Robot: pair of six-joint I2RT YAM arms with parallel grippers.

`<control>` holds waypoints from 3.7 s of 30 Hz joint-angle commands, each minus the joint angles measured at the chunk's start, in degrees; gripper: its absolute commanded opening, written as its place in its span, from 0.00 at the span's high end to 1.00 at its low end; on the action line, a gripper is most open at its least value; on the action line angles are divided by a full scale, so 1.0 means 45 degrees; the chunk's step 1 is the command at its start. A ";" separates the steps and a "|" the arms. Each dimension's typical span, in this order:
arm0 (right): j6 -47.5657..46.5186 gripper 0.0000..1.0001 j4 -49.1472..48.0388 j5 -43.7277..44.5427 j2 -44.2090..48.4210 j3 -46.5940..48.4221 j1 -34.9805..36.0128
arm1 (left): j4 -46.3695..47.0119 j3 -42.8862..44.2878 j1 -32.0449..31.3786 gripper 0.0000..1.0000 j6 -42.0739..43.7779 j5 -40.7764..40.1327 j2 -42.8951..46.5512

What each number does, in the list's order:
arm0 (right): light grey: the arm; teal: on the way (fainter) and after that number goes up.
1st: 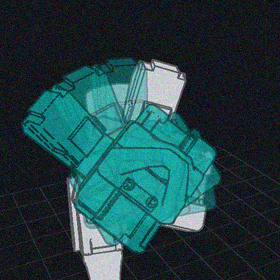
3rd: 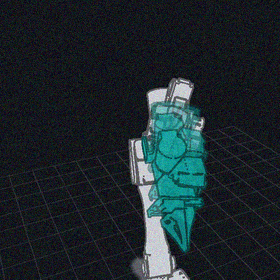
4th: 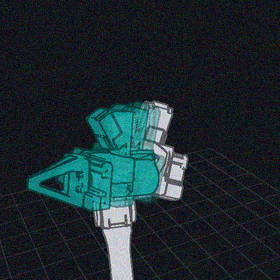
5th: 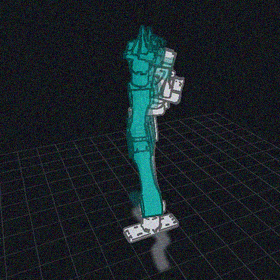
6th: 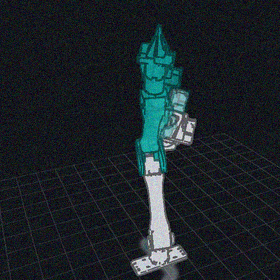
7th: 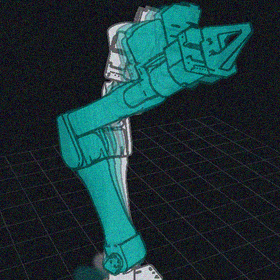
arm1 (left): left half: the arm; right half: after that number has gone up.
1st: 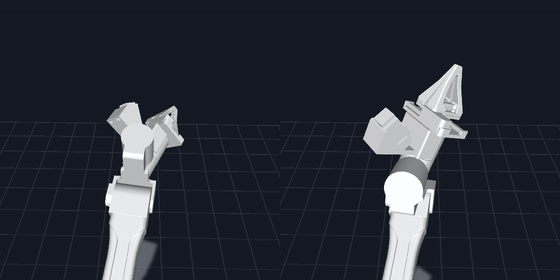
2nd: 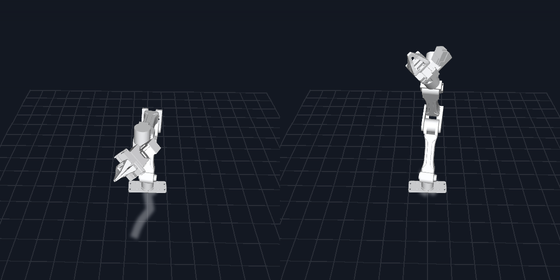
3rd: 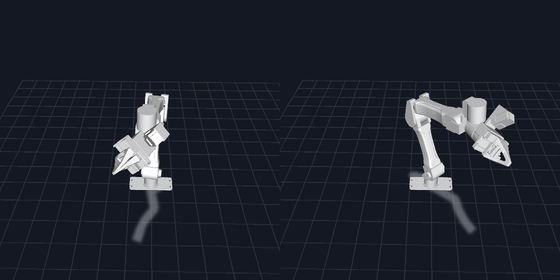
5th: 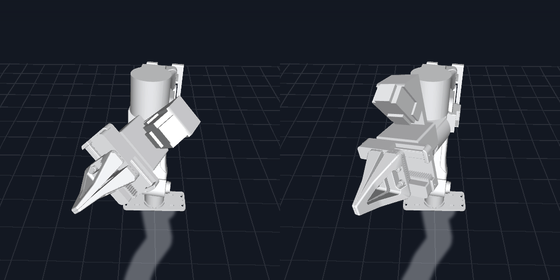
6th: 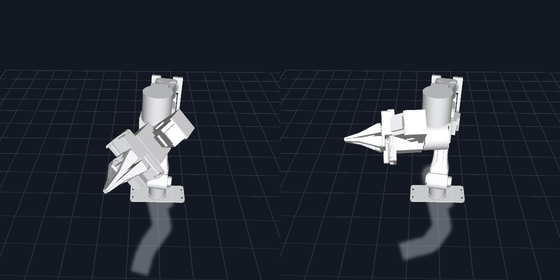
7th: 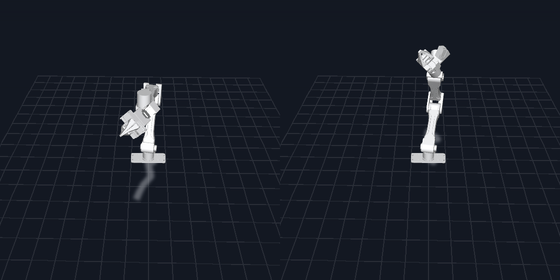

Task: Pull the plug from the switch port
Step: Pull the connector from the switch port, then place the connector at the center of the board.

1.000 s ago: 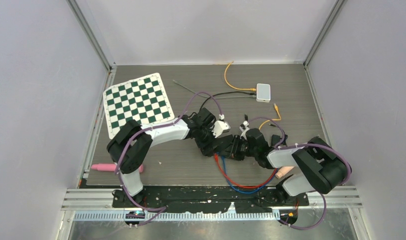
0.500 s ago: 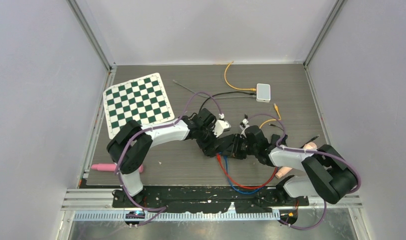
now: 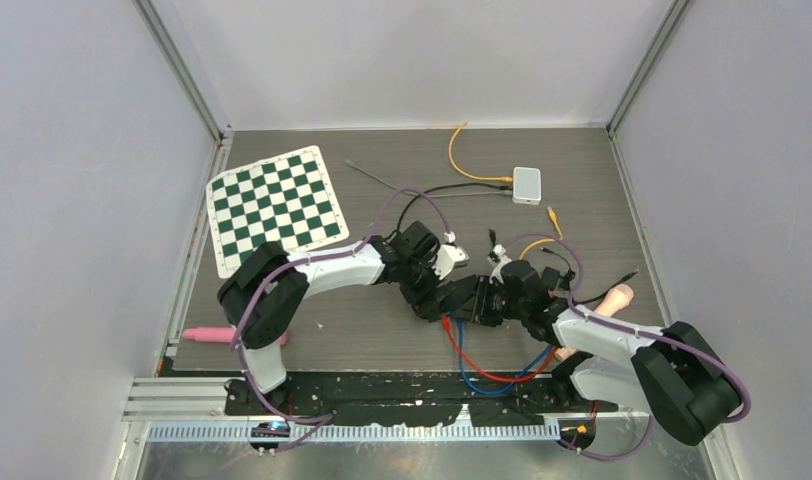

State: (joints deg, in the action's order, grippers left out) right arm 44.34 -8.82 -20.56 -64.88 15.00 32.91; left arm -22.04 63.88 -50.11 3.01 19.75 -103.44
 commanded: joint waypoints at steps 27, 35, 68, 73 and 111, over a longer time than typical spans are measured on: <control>-0.0807 0.95 -0.1037 -0.3992 -0.1552 -0.0005 0.0045 | -0.0631 -0.0178 0.0166 0.44 0.0189 -0.0516 -0.0228; -0.1496 0.95 0.1158 -0.2163 -0.0482 0.0805 0.0070 | -0.0637 -0.0288 0.0158 0.44 0.0251 -0.0552 -0.0136; -0.0943 0.95 0.1184 0.5096 0.9497 0.1054 0.0051 | 0.0006 -0.1259 -0.0115 0.35 0.0944 -0.0455 0.0849; -0.1570 0.95 0.2499 0.5375 0.9863 0.2465 0.0046 | 0.0050 -0.1174 -0.0173 0.03 0.0848 -0.0463 0.0806; 0.1368 0.95 -0.0605 0.4952 0.9171 0.6488 0.0053 | 0.1606 -0.2516 -0.0186 0.00 0.0002 -0.4066 0.6499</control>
State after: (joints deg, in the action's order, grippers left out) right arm 39.42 3.01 5.45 -18.85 49.34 32.91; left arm -17.30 52.12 -50.87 3.95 2.70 -76.09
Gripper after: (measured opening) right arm 0.213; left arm 0.994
